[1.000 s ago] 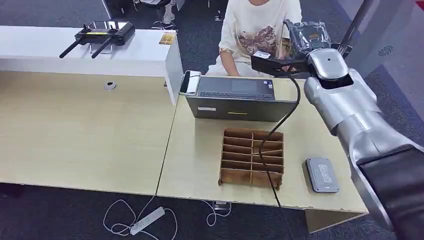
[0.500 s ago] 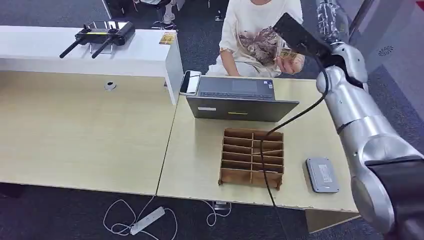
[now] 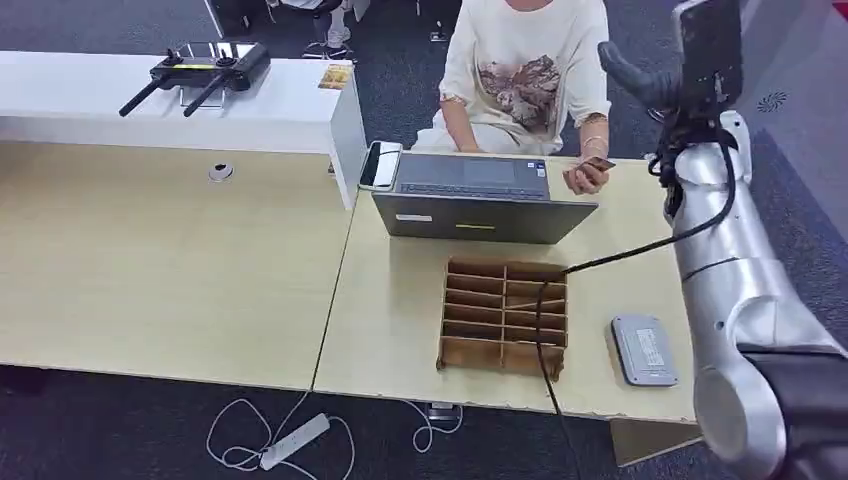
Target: Pass the card to the sensor for recognition and then transmit it.
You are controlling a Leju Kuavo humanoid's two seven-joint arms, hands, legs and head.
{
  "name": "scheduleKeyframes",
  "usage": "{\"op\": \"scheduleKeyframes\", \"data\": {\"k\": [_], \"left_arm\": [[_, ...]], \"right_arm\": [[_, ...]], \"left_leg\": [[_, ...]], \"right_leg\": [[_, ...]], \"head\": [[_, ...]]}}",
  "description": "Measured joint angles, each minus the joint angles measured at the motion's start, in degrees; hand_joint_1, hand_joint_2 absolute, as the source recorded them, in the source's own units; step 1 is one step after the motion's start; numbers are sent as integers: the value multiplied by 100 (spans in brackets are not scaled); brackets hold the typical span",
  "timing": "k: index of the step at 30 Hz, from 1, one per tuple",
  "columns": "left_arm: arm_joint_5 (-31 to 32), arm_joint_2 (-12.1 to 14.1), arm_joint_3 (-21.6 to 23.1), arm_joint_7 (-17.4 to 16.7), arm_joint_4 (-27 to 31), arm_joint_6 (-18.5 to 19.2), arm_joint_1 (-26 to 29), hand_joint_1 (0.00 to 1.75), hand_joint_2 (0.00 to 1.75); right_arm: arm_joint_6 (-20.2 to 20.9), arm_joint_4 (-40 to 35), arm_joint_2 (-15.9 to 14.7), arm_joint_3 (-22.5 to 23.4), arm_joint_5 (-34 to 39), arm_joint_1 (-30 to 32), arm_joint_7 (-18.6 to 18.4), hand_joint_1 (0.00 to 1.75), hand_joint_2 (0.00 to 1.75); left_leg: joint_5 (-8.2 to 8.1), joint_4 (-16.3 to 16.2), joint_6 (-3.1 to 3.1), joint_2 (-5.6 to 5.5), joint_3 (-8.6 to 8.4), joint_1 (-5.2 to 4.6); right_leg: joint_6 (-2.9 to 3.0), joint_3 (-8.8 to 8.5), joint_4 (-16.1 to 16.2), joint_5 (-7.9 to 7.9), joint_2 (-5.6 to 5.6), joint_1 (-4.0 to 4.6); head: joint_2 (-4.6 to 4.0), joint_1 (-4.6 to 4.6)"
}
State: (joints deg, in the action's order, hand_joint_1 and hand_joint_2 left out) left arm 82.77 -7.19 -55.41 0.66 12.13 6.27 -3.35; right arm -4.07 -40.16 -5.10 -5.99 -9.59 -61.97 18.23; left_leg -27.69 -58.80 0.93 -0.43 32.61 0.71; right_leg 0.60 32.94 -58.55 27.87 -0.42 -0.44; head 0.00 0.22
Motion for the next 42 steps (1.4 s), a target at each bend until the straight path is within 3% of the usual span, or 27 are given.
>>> {"op": "scheduleKeyframes", "data": {"k": [4, 9, 15, 20, 25, 30, 36, 42], "left_arm": [[-9, -15, -31, -26, 0, -39, 30, 0, 175], [-31, -28, -120, -87, 0, -98, 49, 0, 175], [-90, -57, -153, -122, 0, -144, 67, 0, 175], [-101, -81, -175, -140, 0, -166, 66, 0, 175], [-92, -103, -227, -160, 0, -175, 70, 0, 175], [44, -107, -234, -269, 0, -173, 63, 0, 175], [55, -107, -234, -319, 0, -153, 57, 0, 175], [2, -133, -240, -319, 0, -149, 54, 0, 175]], "right_arm": [[-258, -1268, -416, -179, 614, 1215, 103, 0, 0], [-786, -3086, -833, -183, 633, 2838, 209, 0, 0], [-1456, -4741, -1086, 27, 325, 4366, 555, 0, 0], [-1843, -5560, -1117, 223, -87, 5335, 725, 0, 0], [-2560, -6095, -1112, 276, -1637, 6328, 702, 0, 0], [-3383, -6296, -1023, 216, -3284, 7015, 374, 0, 0], [-3536, -6482, -642, 0, -5293, 7566, -232, 0, 0], [-3499, -6490, -459, -455, -6275, 7766, -1013, 0, 0]], "left_leg": [[-2, 0, -1, -20, 5, -1], [-12, 1, -8, -11, 11, -3], [-13, 3, -8, -18, 12, -1], [-13, 4, -8, -14, 9, -2], [-14, 5, -8, -17, 12, -2], [-15, 6, -8, -12, 11, -2], [-14, 7, -8, -8, 9, -1], [-14, 8, -8, -5, 8, -1]], "right_leg": [[-3, -7, 10, 2, -15, -1], [-5, -1, 15, 4, -7, -3], [-8, -1, 15, 12, -13, -1], [-8, 0, 15, 12, -10, -2], [-9, -2, 15, 14, -12, -2], [-10, -2, 15, 15, -10, -1], [-10, -2, 13, 15, -7, -1], [-10, -2, 13, 14, -3, -1]], "head": [[0, 4], [0, 4], [0, 4], [0, 0], [0, 4], [0, 4], [0, 2], [0, 2]]}}
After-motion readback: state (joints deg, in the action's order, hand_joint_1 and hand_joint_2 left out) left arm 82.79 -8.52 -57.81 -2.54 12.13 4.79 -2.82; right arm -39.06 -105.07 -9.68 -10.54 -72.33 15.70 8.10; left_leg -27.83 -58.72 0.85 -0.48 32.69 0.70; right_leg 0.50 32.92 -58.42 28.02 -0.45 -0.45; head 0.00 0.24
